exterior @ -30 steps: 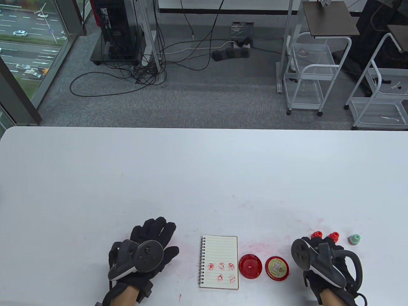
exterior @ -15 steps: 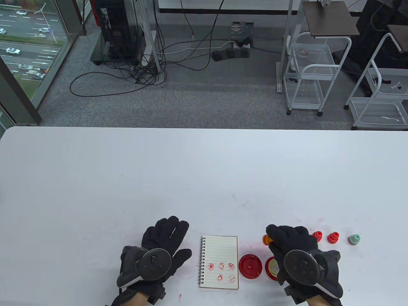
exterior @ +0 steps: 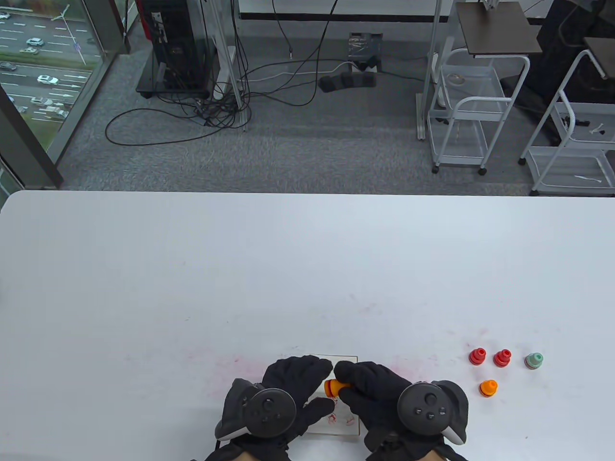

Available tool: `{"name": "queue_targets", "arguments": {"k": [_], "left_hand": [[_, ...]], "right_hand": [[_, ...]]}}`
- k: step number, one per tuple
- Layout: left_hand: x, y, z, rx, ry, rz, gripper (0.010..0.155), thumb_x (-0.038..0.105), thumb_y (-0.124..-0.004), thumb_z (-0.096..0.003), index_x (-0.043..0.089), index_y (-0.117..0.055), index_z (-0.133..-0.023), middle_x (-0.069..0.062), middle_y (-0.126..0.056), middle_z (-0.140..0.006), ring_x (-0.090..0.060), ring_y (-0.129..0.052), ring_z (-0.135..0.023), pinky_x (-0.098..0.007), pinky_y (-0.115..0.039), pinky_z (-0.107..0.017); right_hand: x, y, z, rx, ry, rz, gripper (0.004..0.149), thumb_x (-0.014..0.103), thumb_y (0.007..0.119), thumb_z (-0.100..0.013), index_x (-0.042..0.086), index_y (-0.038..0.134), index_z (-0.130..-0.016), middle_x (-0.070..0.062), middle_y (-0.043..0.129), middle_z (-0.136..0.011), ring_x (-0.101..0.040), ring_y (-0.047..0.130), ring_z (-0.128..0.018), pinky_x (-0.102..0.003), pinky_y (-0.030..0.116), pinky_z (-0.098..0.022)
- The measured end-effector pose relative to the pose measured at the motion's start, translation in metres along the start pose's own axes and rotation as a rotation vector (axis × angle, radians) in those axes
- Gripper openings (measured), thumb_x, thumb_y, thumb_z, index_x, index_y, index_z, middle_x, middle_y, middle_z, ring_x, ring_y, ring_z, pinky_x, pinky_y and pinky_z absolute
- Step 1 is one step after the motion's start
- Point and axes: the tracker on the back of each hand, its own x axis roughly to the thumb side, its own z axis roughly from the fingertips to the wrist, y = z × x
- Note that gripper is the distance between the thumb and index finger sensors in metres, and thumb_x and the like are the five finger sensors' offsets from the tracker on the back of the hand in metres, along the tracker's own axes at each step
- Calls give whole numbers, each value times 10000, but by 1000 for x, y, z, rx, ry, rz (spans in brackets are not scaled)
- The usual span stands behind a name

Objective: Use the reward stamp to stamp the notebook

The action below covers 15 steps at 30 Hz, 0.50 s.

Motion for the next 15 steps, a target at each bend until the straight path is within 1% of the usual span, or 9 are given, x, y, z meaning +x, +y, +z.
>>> {"name": "queue_targets", "arguments": {"k": [2,4,6,9,11,12,15], "left_hand": [[2,0,0,2,-3,8,673,494,-769,-462,146,-700,-1034,-161,-766,-1014,-390,-833,-887,-643,-662,-686],[2,0,1,25,-10,12,659,486,-785,-453,142,-732,-1013,-159,-801,-985,-380,-862,-860,-644,-674,-678],[2,1,1,26,-11,18,651,483,-790,-451,141,-747,-1003,-166,-811,-976,-378,-870,-853,-643,-679,-676],[2,0,1,27,-13,23,647,477,-794,-453,141,-755,-1004,-158,-818,-977,-379,-874,-854,-647,-679,-676],[1,1,1,22,-18,25,641,481,-805,-458,147,-764,-1003,-157,-824,-978,-376,-878,-857,-651,-677,-679],[0,2,0,-1,-22,48,639,481,-810,-463,144,-765,-1005,-159,-823,-980,-380,-873,-862,-658,-669,-682],[-3,5,2,-2,-27,98,640,481,-824,-461,159,-769,-1010,-149,-819,-992,-374,-866,-878,-666,-658,-689]], "right_hand": [[0,1,1,-13,-5,1,466,310,860,-409,187,793,-854,-111,927,-758,-225,953,-471,-344,867,-341],[-1,2,2,-6,3,-10,469,314,852,-415,189,784,-862,-106,920,-768,-228,950,-481,-347,866,-348],[-2,3,3,2,26,-36,475,310,839,-423,186,767,-876,-109,903,-788,-245,943,-504,-362,858,-366],[-4,5,4,-12,28,-61,476,310,847,-416,182,772,-868,-111,905,-779,-250,942,-503,-370,857,-366],[-3,5,4,-27,7,-44,472,313,859,-410,179,786,-857,-112,919,-760,-249,947,-492,-372,860,-360],[-1,5,4,-30,-4,-25,469,314,861,-409,179,789,-853,-114,923,-755,-248,949,-488,-374,861,-359],[5,4,7,-54,-27,14,470,325,866,-405,180,795,-847,-106,932,-744,-240,955,-482,-370,866,-356]]}}
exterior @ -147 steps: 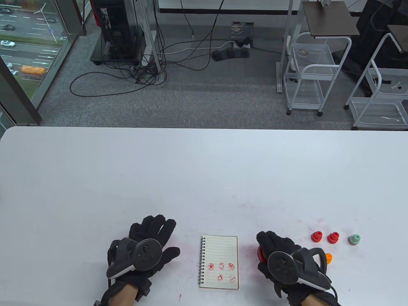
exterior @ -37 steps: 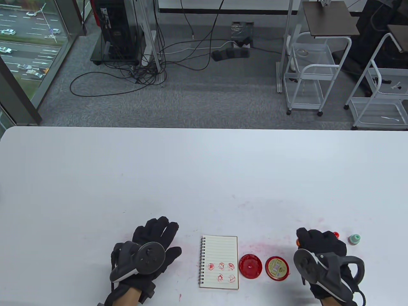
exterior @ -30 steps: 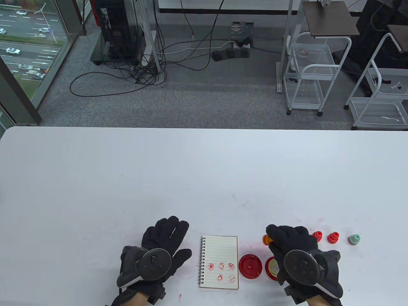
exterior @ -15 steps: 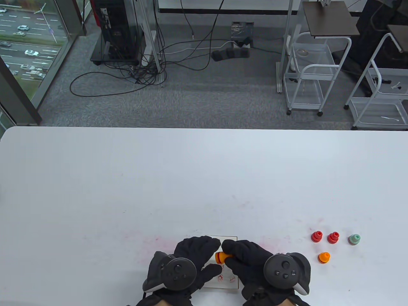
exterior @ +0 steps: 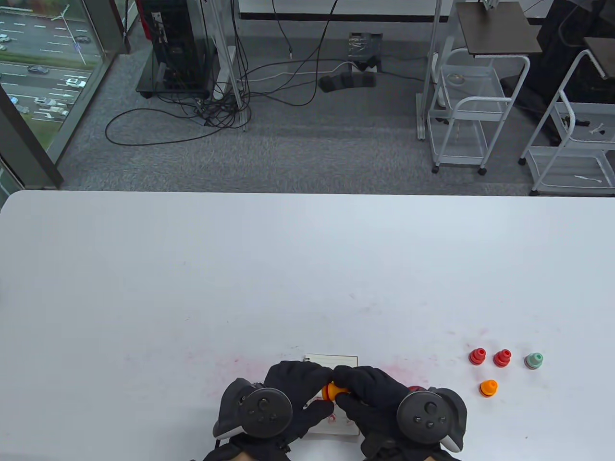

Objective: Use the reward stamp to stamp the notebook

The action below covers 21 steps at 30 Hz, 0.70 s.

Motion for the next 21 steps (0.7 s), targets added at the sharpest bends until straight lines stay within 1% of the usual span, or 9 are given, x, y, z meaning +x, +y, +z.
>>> {"name": "queue_targets", "arguments": {"k": [3,4,6,11,13,15,16,18,21], "left_hand": [[-4,0,1,-16,5,17,641,474,-830,-459,172,-762,-1021,-130,-811,-1004,-374,-852,-895,-670,-649,-693],[-5,0,0,-28,19,-16,640,458,-837,-460,161,-761,-1021,-151,-806,-1003,-388,-845,-894,-671,-643,-694],[-12,0,2,-94,59,-153,641,467,-819,-468,173,-738,-1031,-130,-787,-1021,-382,-835,-910,-670,-643,-696],[-43,-7,6,-204,203,-231,661,464,-809,-478,201,-702,-1075,-171,-722,-1080,-424,-773,-959,-670,-621,-705],[-55,-10,8,-258,249,-252,668,475,-802,-480,236,-696,-1095,-193,-671,-1117,-454,-718,-991,-677,-595,-712],[-66,-16,9,-373,326,-283,683,484,-792,-483,281,-674,-1124,-231,-525,-1191,-529,-541,-1054,-716,-496,-729],[-70,-17,10,-405,329,-318,685,496,-787,-478,301,-672,-1125,-218,-479,-1213,-533,-493,-1070,-720,-472,-734],[-76,-19,11,-401,330,-366,691,497,-788,-474,330,-661,-1132,-193,-425,-1236,-536,-445,-1080,-720,-456,-736],[-82,-20,13,-420,367,-318,690,502,-774,-479,350,-642,-1139,-183,-360,-1250,-541,-388,-1088,-724,-426,-740]], "right_hand": [[0,1,1,-14,3,4,468,324,865,-406,178,797,-846,-107,934,-743,-241,958,-479,-371,868,-353],[-1,0,2,-28,16,11,468,323,865,-405,175,797,-844,-110,933,-741,-241,956,-477,-372,867,-352],[-3,-5,3,-51,30,7,468,322,864,-406,170,797,-843,-112,931,-738,-245,952,-476,-375,863,-353],[-8,-8,8,-30,39,46,467,315,861,-410,173,793,-850,-112,924,-750,-253,945,-492,-384,855,-366],[-11,-7,7,-17,50,37,466,312,861,-412,172,793,-851,-115,923,-752,-257,943,-494,-387,853,-368],[-15,-7,7,-6,65,42,466,308,861,-412,170,793,-852,-119,921,-753,-262,941,-497,-392,850,-371],[-16,-7,7,3,70,50,465,307,861,-414,170,793,-853,-120,921,-754,-263,941,-498,-394,849,-372],[-19,-7,8,11,73,64,466,309,860,-414,170,793,-854,-118,922,-754,-264,940,-500,-395,849,-373],[-21,-7,8,13,80,73,465,308,859,-416,171,793,-855,-121,919,-757,-266,938,-503,-397,847,-377]]}}
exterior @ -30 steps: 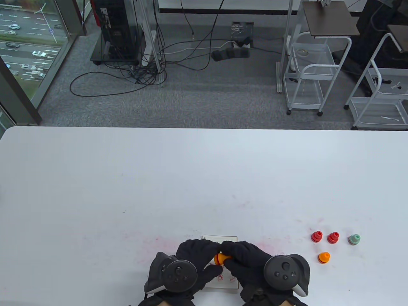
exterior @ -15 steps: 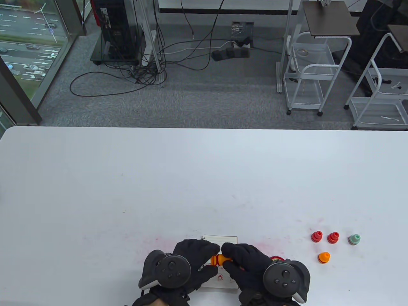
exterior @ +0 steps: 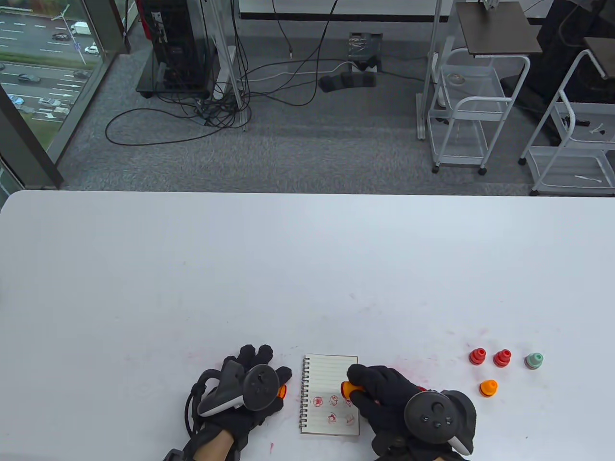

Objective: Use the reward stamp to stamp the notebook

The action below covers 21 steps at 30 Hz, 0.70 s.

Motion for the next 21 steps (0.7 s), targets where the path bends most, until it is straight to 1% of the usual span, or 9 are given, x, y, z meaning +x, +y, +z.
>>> {"name": "queue_targets", "arguments": {"k": [2,4,7,11,12,17,20,21], "left_hand": [[-3,-1,-1,-5,16,19,700,512,-757,-479,357,-616,-1147,-170,-330,-1254,-543,-362,-1090,-724,-414,-742],[-4,-1,-1,-11,34,-8,706,511,-752,-482,360,-597,-1154,-172,-317,-1255,-545,-350,-1090,-725,-407,-743],[-2,-1,-1,-4,27,-30,714,518,-749,-478,362,-591,-1156,-168,-321,-1254,-539,-354,-1091,-721,-413,-744],[-3,1,-1,4,28,-39,728,521,-750,-475,359,-576,-1163,-187,-320,-1251,-536,-354,-1091,-717,-415,-745],[-3,2,0,5,28,-37,728,522,-750,-475,357,-579,-1163,-189,-325,-1251,-537,-354,-1091,-719,-415,-744],[-7,11,6,65,14,-17,757,542,-751,-465,325,-575,-1168,-202,-368,-1242,-531,-374,-1093,-718,-426,-744],[-9,21,14,136,-12,3,784,567,-742,-459,297,-565,-1173,-209,-400,-1236,-526,-407,-1093,-716,-448,-742],[-10,25,18,181,-43,17,782,569,-743,-457,293,-572,-1169,-206,-433,-1231,-517,-442,-1092,-707,-472,-743]], "right_hand": [[-1,0,0,2,5,0,464,306,858,-417,170,792,-856,-119,919,-757,-268,937,-505,-399,845,-379],[-1,-1,0,3,8,3,463,305,857,-418,170,793,-856,-121,918,-759,-271,936,-508,-402,844,-380],[-2,-2,0,5,12,31,463,301,859,-417,169,793,-856,-122,917,-761,-274,935,-510,-405,842,-383],[0,-8,0,6,-1,140,460,289,865,-414,165,800,-852,-130,917,-763,-286,932,-514,-415,838,-387],[2,-10,1,10,-12,197,457,289,866,-413,170,802,-850,-127,916,-766,-284,932,-518,-415,838,-391],[5,-7,1,56,-36,398,440,277,873,-406,188,830,-835,-120,926,-772,-286,938,-528,-418,843,-402],[1,-1,0,105,-35,483,434,271,879,-401,192,846,-827,-117,935,-773,-288,943,-531,-421,846,-406],[0,2,0,124,-34,513,433,267,882,-399,190,851,-824,-117,938,-772,-292,944,-531,-424,846,-406]]}}
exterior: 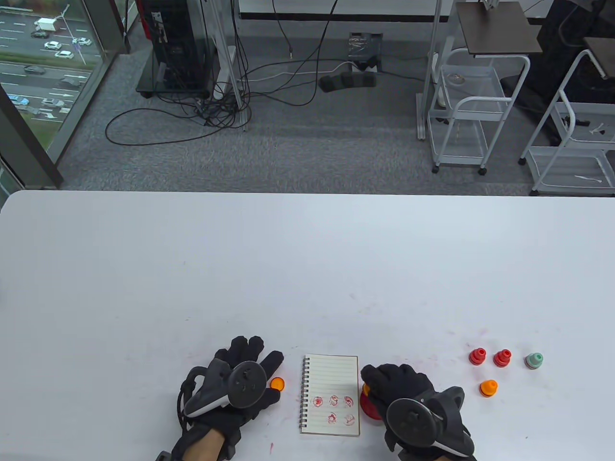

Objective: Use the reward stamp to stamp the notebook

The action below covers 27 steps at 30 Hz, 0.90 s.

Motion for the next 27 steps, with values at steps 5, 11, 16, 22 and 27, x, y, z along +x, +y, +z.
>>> {"name": "queue_targets", "arguments": {"k": [5,11,16,22,27], "left_hand": [[4,22,13,182,-70,47,770,585,-732,-458,271,-612,-1152,-200,-505,-1211,-499,-513,-1082,-687,-525,-737],[10,29,19,201,-81,13,761,582,-720,-466,265,-615,-1150,-206,-506,-1209,-500,-517,-1078,-683,-529,-735],[11,28,18,181,-81,8,754,578,-715,-468,263,-623,-1147,-207,-505,-1207,-498,-520,-1076,-682,-533,-733],[13,30,20,189,-83,-2,749,576,-714,-469,262,-629,-1144,-203,-506,-1208,-499,-523,-1075,-680,-534,-734],[12,30,21,194,-79,-1,747,575,-713,-470,259,-633,-1142,-203,-507,-1208,-498,-524,-1075,-680,-534,-734]], "right_hand": [[4,12,-4,96,-28,143,432,277,883,-392,210,850,-817,-92,942,-773,-276,946,-539,-414,850,-418],[7,36,-9,278,-46,184,415,266,887,-381,197,874,-791,-79,985,-725,-260,953,-543,-412,849,-428],[7,36,-13,287,-12,172,412,247,878,-355,192,884,-763,-70,1002,-685,-237,970,-513,-401,861,-411],[10,37,-14,294,-11,207,411,247,878,-342,195,890,-749,-61,1011,-670,-226,980,-502,-392,866,-406],[14,37,-15,296,-23,247,408,247,876,-333,196,896,-738,-55,1019,-657,-218,987,-489,-383,872,-395]]}}
